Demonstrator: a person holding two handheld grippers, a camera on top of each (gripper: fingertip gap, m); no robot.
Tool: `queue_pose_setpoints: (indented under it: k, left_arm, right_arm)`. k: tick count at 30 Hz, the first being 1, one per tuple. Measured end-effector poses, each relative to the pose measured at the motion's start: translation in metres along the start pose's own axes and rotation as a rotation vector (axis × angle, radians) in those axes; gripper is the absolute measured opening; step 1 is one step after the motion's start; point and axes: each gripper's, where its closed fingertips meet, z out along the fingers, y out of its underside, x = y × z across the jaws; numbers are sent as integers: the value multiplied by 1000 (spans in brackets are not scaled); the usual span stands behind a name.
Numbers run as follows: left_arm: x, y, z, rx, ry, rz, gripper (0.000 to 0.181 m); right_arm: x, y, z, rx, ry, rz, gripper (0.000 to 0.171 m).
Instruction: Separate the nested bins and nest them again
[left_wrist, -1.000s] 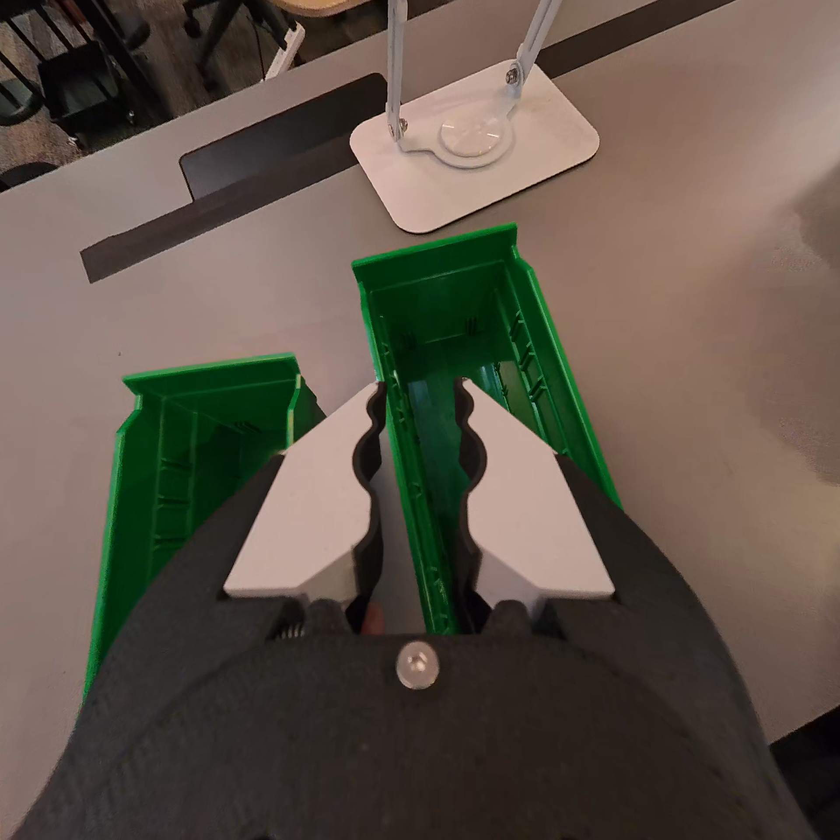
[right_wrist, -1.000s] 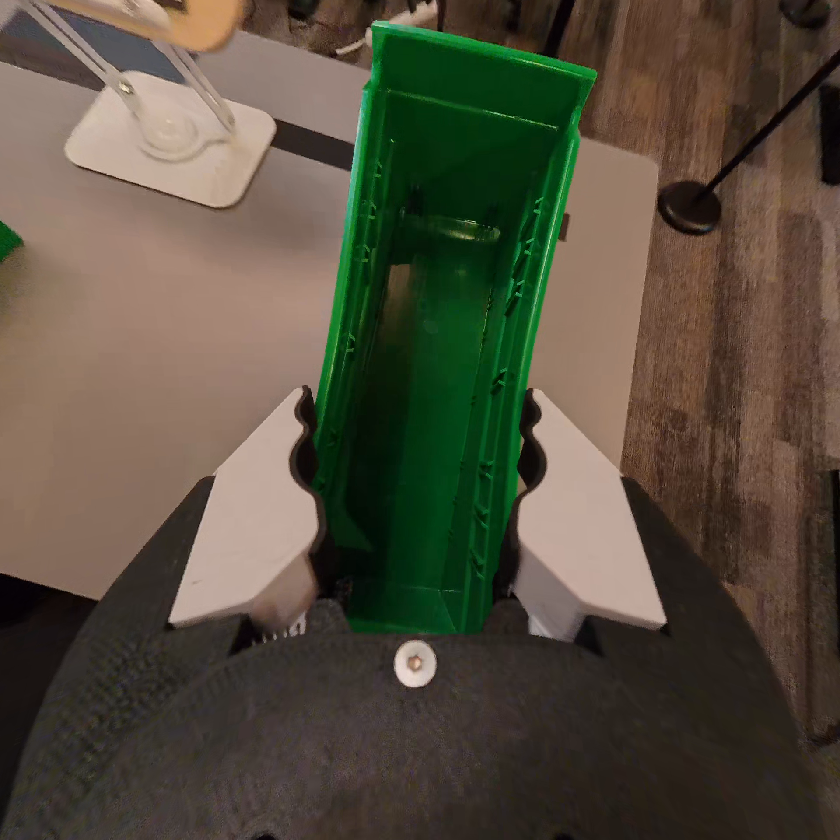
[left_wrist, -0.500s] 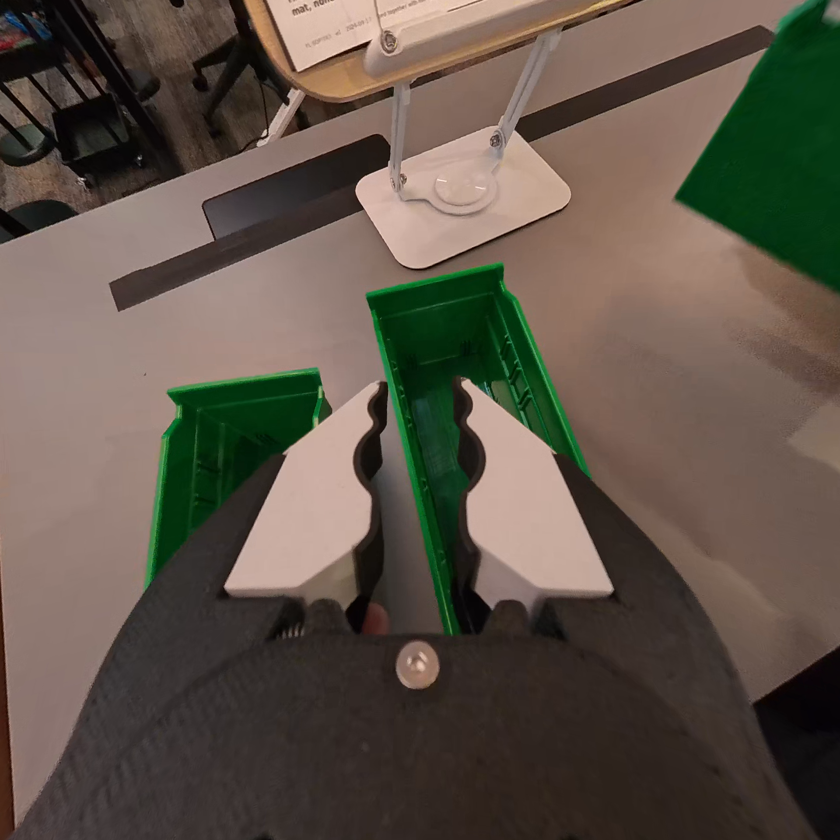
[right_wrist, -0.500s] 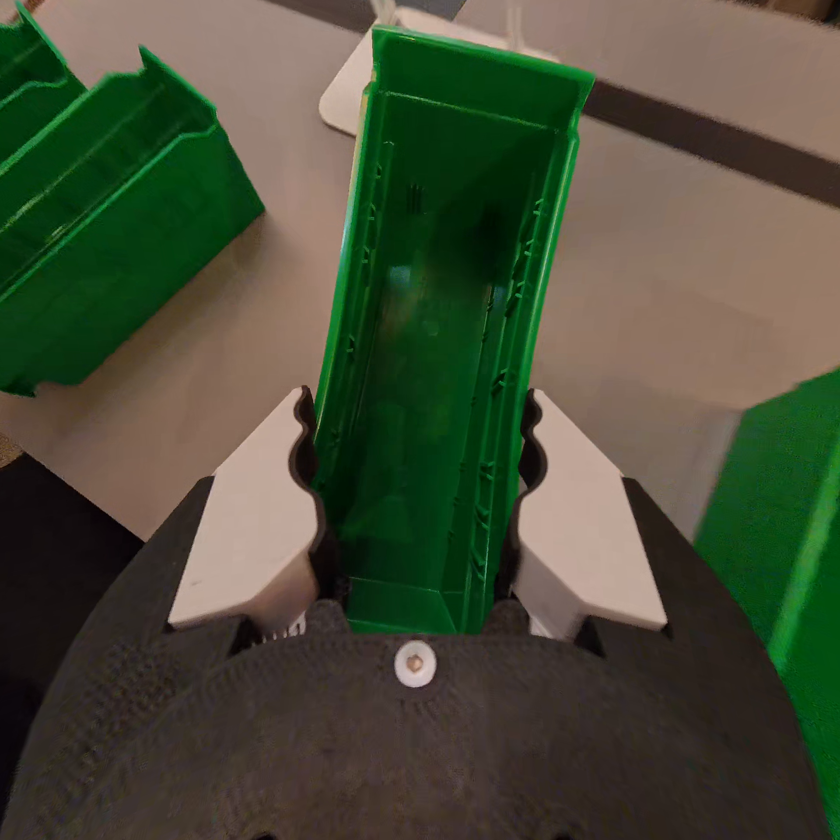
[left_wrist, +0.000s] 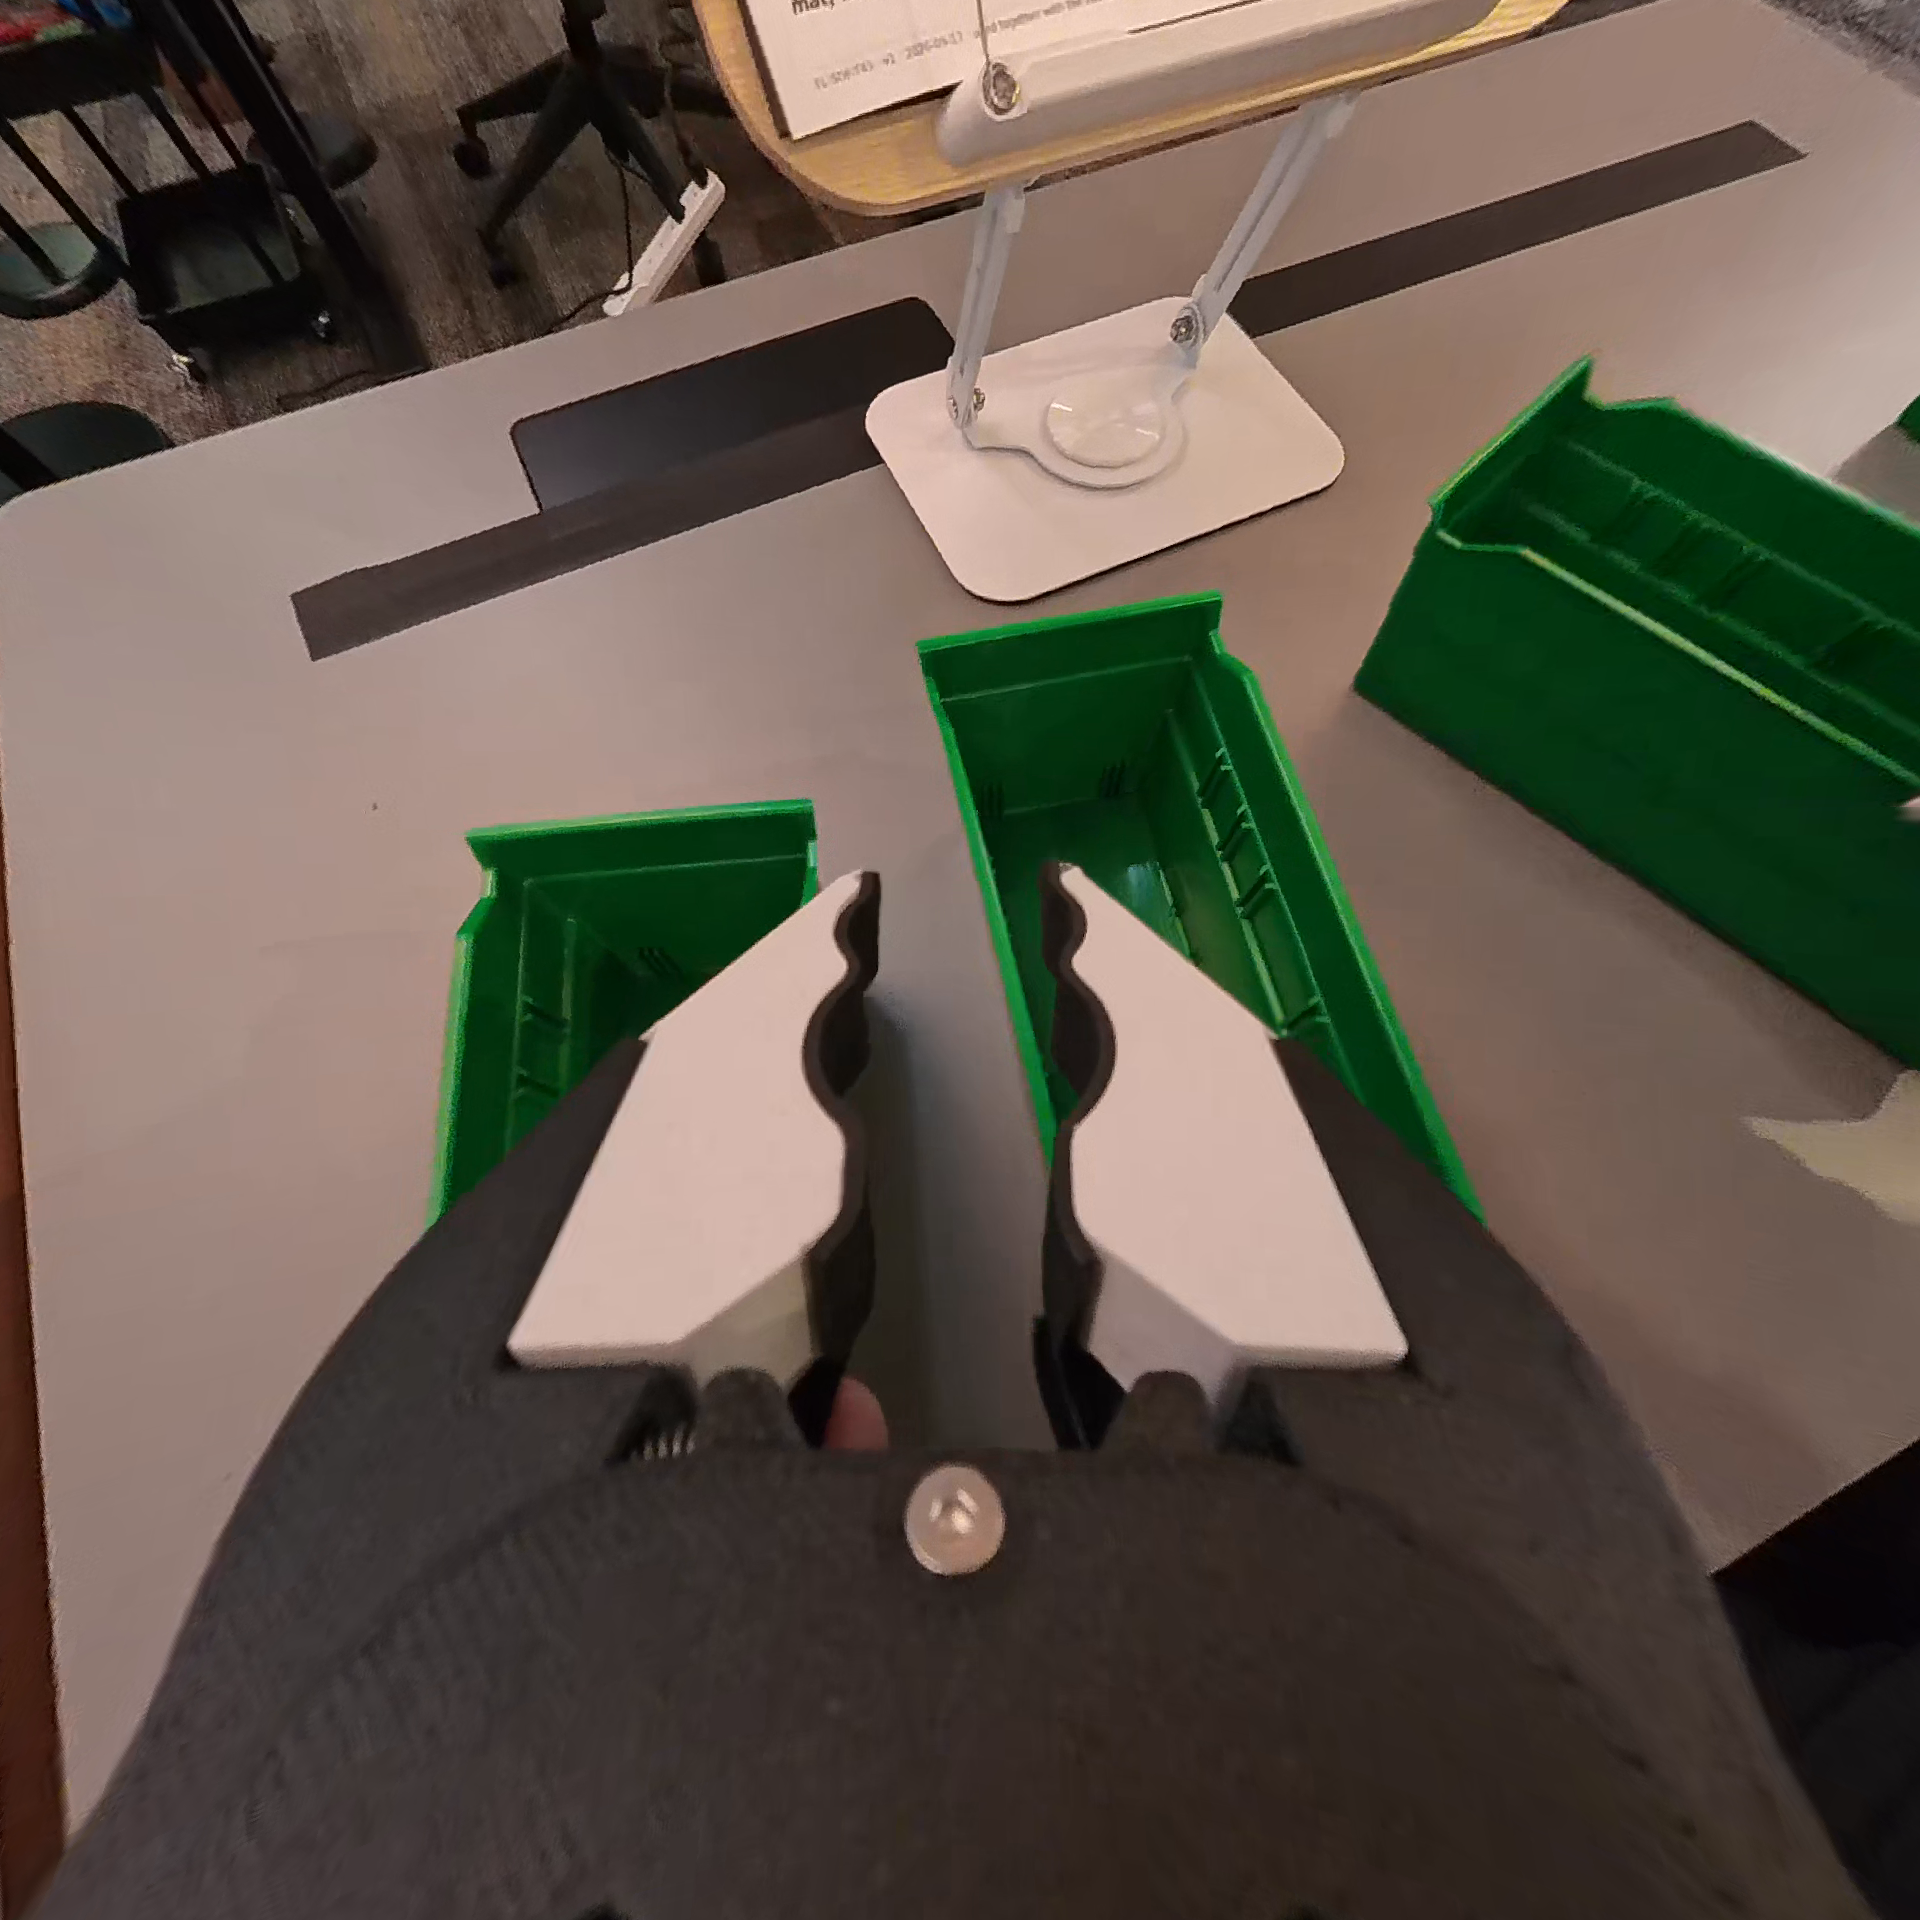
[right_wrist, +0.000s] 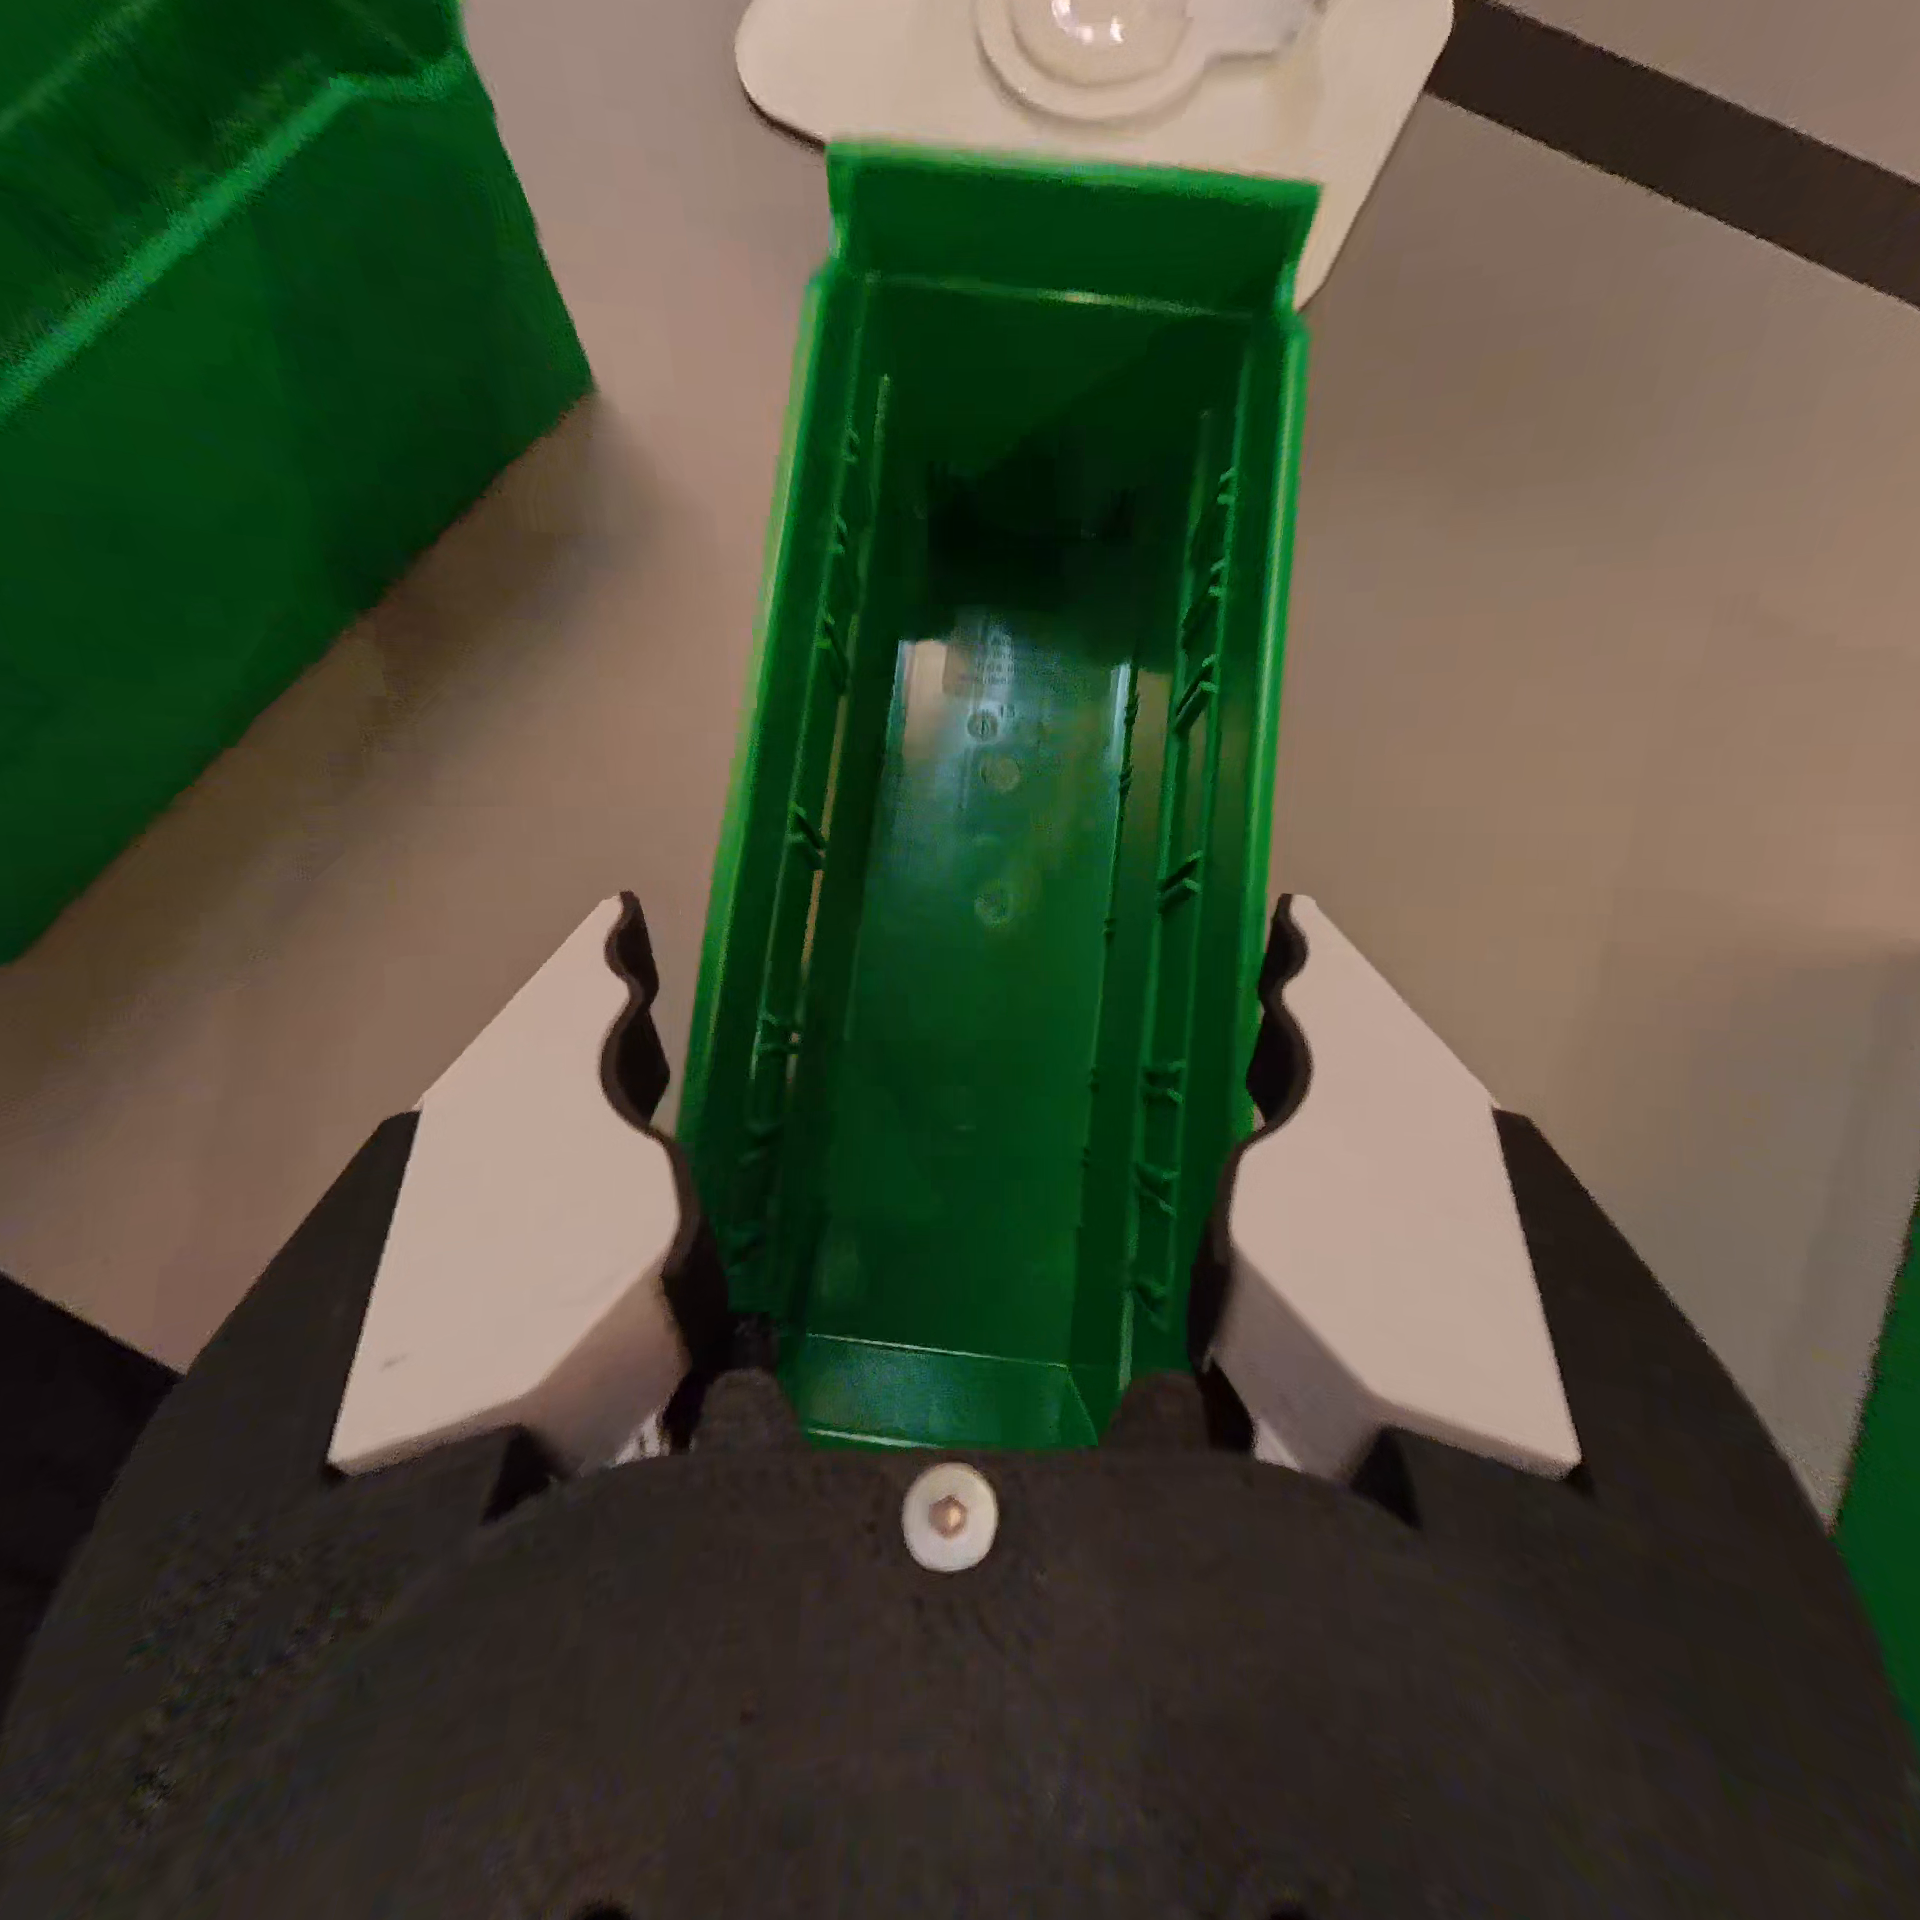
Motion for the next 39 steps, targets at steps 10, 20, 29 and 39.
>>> queue_pose_setpoints:
  k: [10, 20, 29, 39]
  left_arm:
    - [-50, 31, -32, -114, -69, 1, 56]
    - [70, 60, 21, -395, 96, 162, 125]
    - [68, 91, 56, -501, 27, 166, 120]
    - [54, 54, 40, -323, 22, 114, 101]
  right_arm:
    - [34, -28, -75, 144, -21, -43, 112]
    - [29, -23, -90, 189, -61, -92, 102]
    - [34, -20, -89, 200, -92, -76, 95]
    - [37, -16, -87, 202, -132, -58, 87]
